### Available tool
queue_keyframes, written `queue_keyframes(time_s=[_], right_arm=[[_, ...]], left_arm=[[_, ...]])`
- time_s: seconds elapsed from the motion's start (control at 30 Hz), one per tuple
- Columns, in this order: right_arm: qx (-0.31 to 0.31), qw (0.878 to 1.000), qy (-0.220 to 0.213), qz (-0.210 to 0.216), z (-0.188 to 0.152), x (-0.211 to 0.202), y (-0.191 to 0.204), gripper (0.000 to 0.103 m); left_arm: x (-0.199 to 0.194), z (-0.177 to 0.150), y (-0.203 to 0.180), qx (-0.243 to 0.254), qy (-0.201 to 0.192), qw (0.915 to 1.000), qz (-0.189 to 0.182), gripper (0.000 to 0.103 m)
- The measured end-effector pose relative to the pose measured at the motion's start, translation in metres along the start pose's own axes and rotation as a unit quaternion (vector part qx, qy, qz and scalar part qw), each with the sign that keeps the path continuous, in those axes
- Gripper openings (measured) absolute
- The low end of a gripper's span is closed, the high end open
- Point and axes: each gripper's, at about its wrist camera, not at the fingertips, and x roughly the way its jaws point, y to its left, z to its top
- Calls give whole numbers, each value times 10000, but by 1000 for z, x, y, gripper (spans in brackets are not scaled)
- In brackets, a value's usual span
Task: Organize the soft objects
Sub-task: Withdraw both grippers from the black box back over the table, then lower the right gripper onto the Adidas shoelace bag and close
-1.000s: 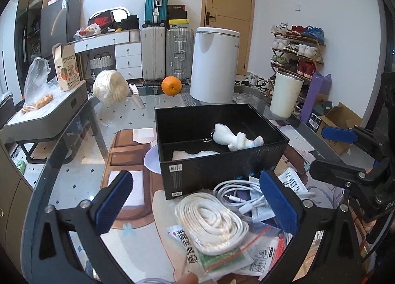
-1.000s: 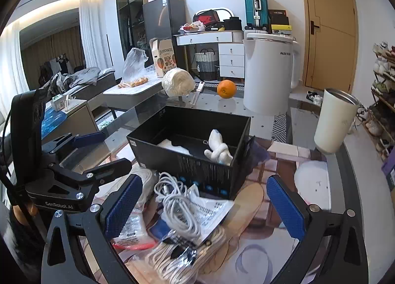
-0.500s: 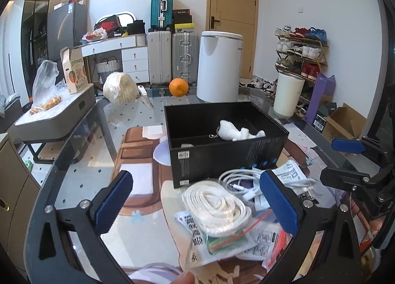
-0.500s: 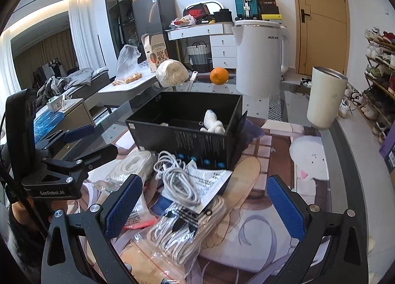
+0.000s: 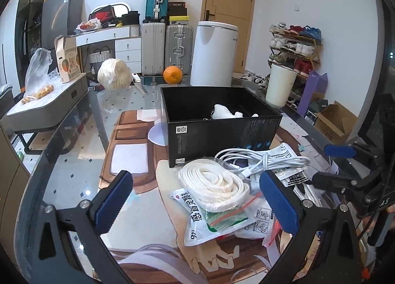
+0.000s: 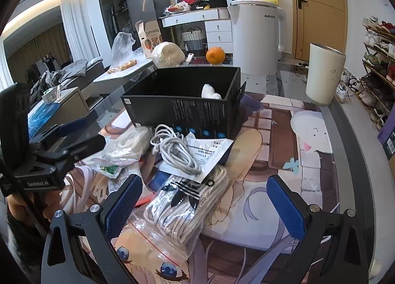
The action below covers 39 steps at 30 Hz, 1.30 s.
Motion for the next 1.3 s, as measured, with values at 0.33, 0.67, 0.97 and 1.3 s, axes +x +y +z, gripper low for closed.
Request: queue_keyframes(time_s=[0.33,0.67,0.97,1.3], right_arm=[[231,9992,340,-24,-3,18,-1,102],[342,9972,654,-100,-9,41,8,102],[249,9950,905,-341,-14,40,-9,102],[21,9927,919,-777,-18,43,-13,102]], left_arm=[[8,-3,-1,121,-52,9999,93,103],[17,-4,-4,218,104,9997,-57,103],[19,-6,-3,197,168,9996,-118,103],[21,-8,-5,256,214,9993,-143,103]])
